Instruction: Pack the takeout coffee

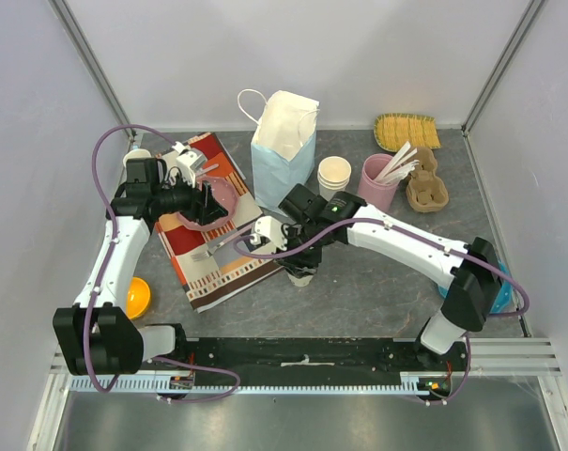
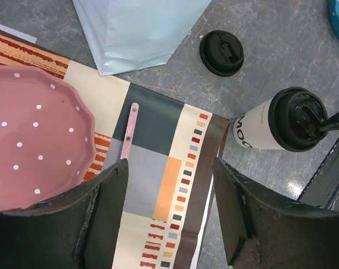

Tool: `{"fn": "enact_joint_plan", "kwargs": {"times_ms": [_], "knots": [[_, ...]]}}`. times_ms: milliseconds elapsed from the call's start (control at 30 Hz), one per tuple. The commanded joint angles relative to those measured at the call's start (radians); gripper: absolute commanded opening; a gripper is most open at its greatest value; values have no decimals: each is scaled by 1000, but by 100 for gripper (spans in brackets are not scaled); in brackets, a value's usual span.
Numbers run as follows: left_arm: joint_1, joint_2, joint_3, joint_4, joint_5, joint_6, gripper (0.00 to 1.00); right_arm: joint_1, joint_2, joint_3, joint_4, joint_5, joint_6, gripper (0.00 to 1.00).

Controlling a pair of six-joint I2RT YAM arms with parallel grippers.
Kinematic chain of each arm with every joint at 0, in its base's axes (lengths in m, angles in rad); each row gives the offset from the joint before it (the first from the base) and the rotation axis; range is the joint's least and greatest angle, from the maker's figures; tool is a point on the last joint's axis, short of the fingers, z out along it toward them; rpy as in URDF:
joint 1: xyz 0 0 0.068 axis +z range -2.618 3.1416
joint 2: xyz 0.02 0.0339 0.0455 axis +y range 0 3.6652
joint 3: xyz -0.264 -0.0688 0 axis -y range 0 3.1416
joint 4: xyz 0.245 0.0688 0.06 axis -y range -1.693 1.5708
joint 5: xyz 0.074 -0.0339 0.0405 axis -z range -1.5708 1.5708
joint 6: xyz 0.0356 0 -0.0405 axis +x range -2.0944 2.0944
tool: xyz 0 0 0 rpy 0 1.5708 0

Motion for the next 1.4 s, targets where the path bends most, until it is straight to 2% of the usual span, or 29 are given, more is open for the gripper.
{"fn": "enact_joint_plan", "kwargs": {"times_ms": [0, 33, 100, 133, 167, 200, 233, 267, 333, 400, 467, 533, 567, 667, 900, 1067, 1233, 1367], "knots": [[-8, -22, 18, -6, 22, 24, 68, -3, -69, 52, 3, -48, -12, 49], [-7, -25, 23, -24, 31, 24, 68, -3, -87, 59, 9, -42, -9, 50], [-7, -30, 44, -52, 63, 22, 63, -7, -109, 57, 67, -14, 40, 42], [-8, -38, 52, -64, 77, 22, 51, -15, -130, 56, 94, -2, 66, 32], [-9, -39, 61, -90, 101, 21, 41, -30, -141, 46, 154, 7, 98, 13], [-12, -44, 75, -104, 114, 9, 30, -74, -149, 40, 186, 9, 149, 6], [-12, -50, 81, -116, 123, 1, 11, -103, -160, 34, 210, -2, 228, 0], [-53, -55, 84, -138, 138, -8, 4, -133, -161, 19, 240, -32, 271, 0], [-116, -65, 74, -168, 160, -1, 2, -199, -175, -1, 262, -31, 382, 0], [-184, -70, 68, -250, 192, 54, 2, -210, -206, -67, 312, 18, 408, 0], [-235, -58, 49, -274, 180, 70, 2, -210, -279, -213, 439, 33, 464, 0], [-333, -45, 9, -270, 132, 73, 2, -210, -334, -309, 505, 41, 514, 0], [-408, -24, -3, -259, 115, 58, 2, -210, -345, -323, 518, 37, 528, 0], [-516, 20, 29, -201, 88, 27, 2, -210, -365, -313, 540, 0, 551, 0], [-576, 85, 97, -113, 55, -14, 2, -210, -376, -277, 509, -5, 553, 0], [-601, 146, 7, 64, 3, -85, 2, -217, -312, -414, 582, -71, 562, 0], [-640, 205, -24, 130, -29, -106, 2, -223, -331, -579, 656, -102, 605, 0], [-639, 229, -53, 146, -109, -54, 2, -233, -362, -610, 659, -89, 612, 0]]}}
